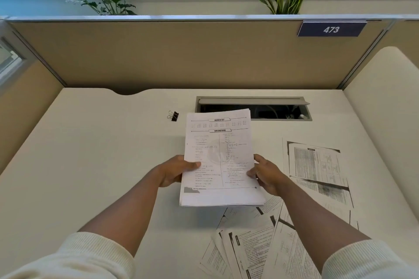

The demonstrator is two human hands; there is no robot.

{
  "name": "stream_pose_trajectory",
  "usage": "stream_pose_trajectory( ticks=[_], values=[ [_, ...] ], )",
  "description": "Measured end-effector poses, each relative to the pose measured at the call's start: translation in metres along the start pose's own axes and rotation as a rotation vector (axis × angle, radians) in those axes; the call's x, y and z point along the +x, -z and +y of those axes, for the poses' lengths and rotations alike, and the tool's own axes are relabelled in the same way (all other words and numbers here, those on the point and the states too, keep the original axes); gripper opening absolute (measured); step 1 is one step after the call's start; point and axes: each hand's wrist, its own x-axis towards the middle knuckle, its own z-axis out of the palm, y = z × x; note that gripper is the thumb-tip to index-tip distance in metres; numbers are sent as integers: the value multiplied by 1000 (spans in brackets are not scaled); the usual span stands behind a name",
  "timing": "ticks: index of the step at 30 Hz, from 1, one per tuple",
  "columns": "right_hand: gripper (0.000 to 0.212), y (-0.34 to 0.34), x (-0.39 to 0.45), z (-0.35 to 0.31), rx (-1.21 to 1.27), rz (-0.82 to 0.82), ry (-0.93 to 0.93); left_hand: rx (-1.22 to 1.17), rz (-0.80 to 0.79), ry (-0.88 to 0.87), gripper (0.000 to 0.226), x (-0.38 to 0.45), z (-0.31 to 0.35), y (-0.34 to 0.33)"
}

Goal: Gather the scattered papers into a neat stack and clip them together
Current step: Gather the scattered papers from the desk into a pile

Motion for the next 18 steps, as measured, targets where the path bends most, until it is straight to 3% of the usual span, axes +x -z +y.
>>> stream_pose_trajectory(
  ticks=[4,7,12,18],
  values=[
    [54,1,0,0,-23,19,17,81,-54,106,48,-4,-10,1],
    [56,0,0,2,-38,5,12,110,-29,127,43,-3,-13,2],
    [56,-4,2,5,-45,-55,6,-197,59,-30,37,1,-6,0],
    [54,-16,7,3,-122,-78,0,-294,176,-56,48,10,-6,-6]
  ],
)
